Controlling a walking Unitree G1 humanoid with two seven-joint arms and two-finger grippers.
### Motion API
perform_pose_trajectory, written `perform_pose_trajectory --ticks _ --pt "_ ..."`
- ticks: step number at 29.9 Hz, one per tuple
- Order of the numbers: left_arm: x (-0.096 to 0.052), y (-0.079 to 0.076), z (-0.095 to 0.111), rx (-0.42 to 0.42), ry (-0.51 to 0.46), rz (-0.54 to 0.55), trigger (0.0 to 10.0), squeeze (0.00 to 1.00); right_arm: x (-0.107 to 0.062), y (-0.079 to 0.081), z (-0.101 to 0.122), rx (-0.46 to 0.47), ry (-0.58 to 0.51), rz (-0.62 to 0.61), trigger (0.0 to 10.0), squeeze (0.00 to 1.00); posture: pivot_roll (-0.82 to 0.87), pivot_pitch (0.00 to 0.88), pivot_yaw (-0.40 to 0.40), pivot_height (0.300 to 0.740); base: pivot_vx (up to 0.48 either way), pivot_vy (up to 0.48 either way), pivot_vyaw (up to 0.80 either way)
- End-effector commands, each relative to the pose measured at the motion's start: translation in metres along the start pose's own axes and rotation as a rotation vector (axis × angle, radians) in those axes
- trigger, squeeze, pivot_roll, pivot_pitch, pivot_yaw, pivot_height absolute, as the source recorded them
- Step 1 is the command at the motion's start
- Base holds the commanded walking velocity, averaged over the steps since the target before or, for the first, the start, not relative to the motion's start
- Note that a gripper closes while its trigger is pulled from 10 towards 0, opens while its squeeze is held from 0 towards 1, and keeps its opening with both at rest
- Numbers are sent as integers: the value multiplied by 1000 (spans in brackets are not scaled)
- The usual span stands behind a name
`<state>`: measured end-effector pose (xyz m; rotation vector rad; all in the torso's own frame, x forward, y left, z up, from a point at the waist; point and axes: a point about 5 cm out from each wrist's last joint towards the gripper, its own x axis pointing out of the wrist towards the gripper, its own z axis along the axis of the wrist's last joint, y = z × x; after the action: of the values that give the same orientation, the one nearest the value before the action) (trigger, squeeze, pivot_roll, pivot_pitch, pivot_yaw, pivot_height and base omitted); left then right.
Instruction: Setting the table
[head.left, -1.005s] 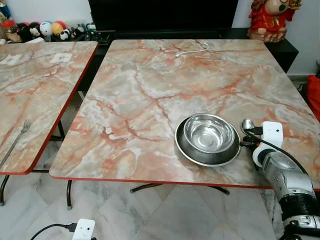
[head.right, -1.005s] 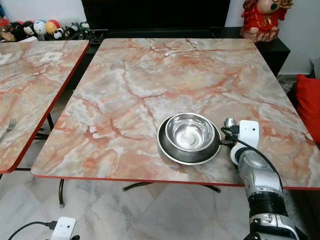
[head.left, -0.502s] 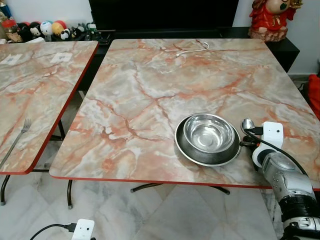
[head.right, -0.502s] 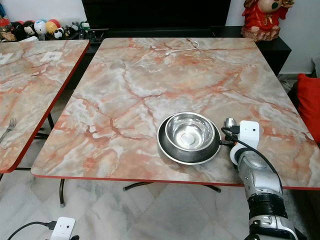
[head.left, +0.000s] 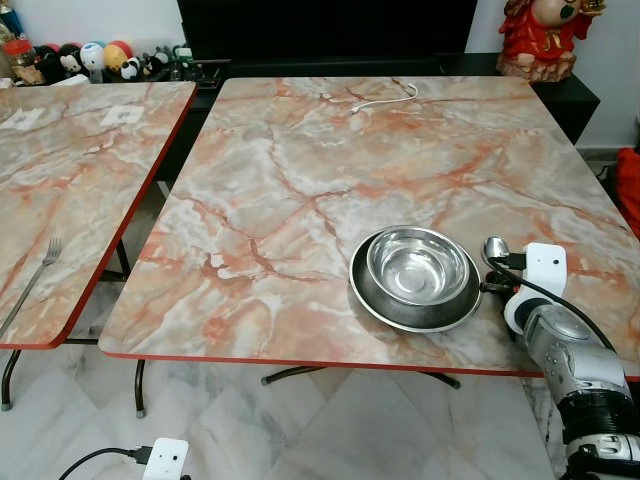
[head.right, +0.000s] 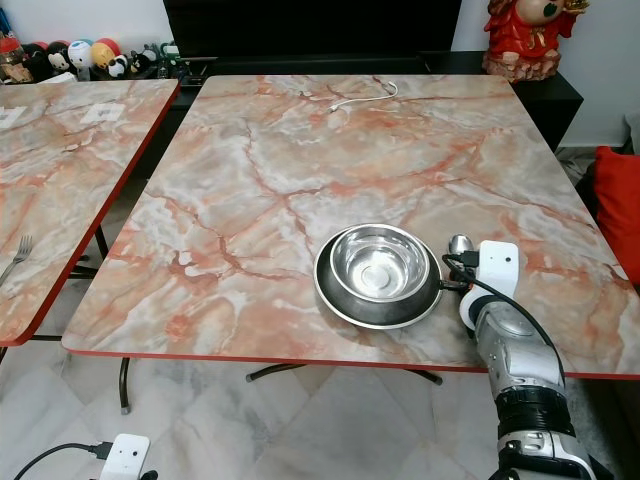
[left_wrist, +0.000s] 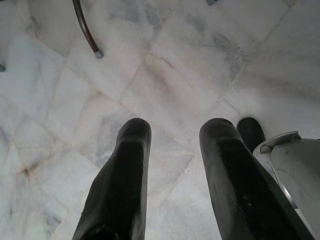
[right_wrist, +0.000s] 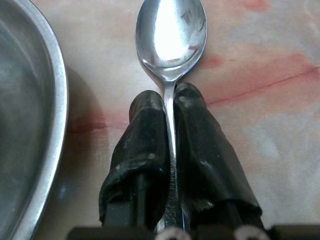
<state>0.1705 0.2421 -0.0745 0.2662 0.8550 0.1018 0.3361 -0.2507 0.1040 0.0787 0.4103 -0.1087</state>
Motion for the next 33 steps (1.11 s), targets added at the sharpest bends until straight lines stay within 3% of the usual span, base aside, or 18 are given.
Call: perform_pose_trajectory --ticks 1,4,5,9,14,15,16,17,27,33 --pt "-2 4 -9 -3 35 10 10000 0 -1 1 -3 -1 3 1 10000 322 -97 107 55 740 0 0 0" --pt "-3 4 -10 -2 37 9 10000 0 -1 1 -4 0 3 4 10000 329 -103 84 58 740 0 0 0" --pt "-3 4 -10 -1 38 9 10000 0 -1 2 -4 2 2 6 10000 502 -103 80 58 740 0 0 0" --pt "-3 7 -10 -4 35 16 10000 0 -1 0 -4 8 0 0 10000 529 -94 52 55 740 0 0 0" --pt "-3 12 -10 1 37 24 10000 0 -1 0 -1 5 -21 -5 10000 486 -100 65 57 740 0 0 0" --pt "-3 12 -10 1 38 24 10000 0 -1 0 -1 4 -24 -5 10000 435 -100 65 57 740 0 0 0" --pt "-3 12 -11 1 39 24 10000 0 -1 0 -1 4 -24 -5 10000 102 -97 62 57 740 0 0 0" --pt "-3 12 -11 0 39 25 10000 0 -1 0 -1 12 -26 -6 10000 0 -94 64 59 740 0 0 0" --pt "-3 11 -10 -1 37 24 10000 0 -1 9 -6 20 -13 17 10000 0 -90 72 58 740 0 0 0" --pt "-3 10 -10 19 36 15 10000 0 -2 6 -7 16 -11 1 10000 0 -91 86 57 740 0 0 0"
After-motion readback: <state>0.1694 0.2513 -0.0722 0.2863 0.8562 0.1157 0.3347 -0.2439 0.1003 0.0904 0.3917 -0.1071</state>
